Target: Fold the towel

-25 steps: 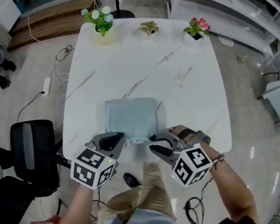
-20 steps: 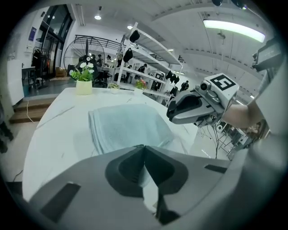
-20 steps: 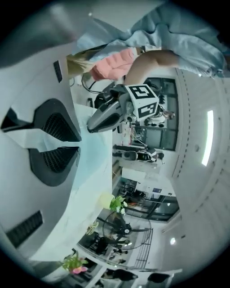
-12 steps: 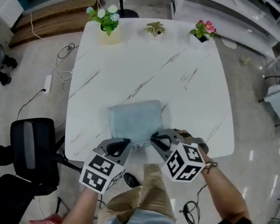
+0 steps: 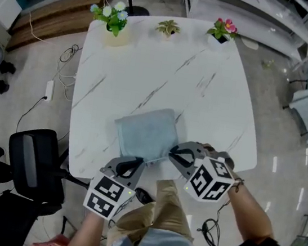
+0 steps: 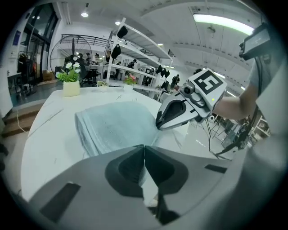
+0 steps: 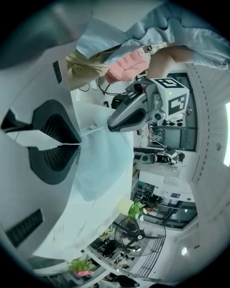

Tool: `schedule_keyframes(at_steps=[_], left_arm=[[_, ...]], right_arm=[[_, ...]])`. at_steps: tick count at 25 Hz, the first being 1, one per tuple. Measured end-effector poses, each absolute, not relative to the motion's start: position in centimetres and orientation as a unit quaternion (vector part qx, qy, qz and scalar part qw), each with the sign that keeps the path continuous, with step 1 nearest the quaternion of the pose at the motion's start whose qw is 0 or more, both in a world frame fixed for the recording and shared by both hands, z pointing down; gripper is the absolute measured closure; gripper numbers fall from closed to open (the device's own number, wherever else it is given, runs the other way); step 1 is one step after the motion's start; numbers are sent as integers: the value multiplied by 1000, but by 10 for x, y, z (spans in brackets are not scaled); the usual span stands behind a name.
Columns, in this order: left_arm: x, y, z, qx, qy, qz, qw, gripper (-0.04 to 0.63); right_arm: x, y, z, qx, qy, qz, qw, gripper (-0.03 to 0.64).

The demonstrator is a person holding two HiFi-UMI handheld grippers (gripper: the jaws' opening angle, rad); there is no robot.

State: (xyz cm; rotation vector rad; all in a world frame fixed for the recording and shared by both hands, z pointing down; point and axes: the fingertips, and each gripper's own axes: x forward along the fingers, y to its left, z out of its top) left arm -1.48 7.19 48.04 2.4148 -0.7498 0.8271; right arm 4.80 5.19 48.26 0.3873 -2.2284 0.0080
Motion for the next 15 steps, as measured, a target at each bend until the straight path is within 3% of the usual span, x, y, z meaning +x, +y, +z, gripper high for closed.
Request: schedule_keyframes(at_steps=[10,15], left_arm=[[-28,71,506,875,-274,311,249,588],[-36,76,472,878,-296,285,245,586]], right_arm=[[47,63,511,153,-884,5,442,594],[53,55,476,209,-902,67,371,592]])
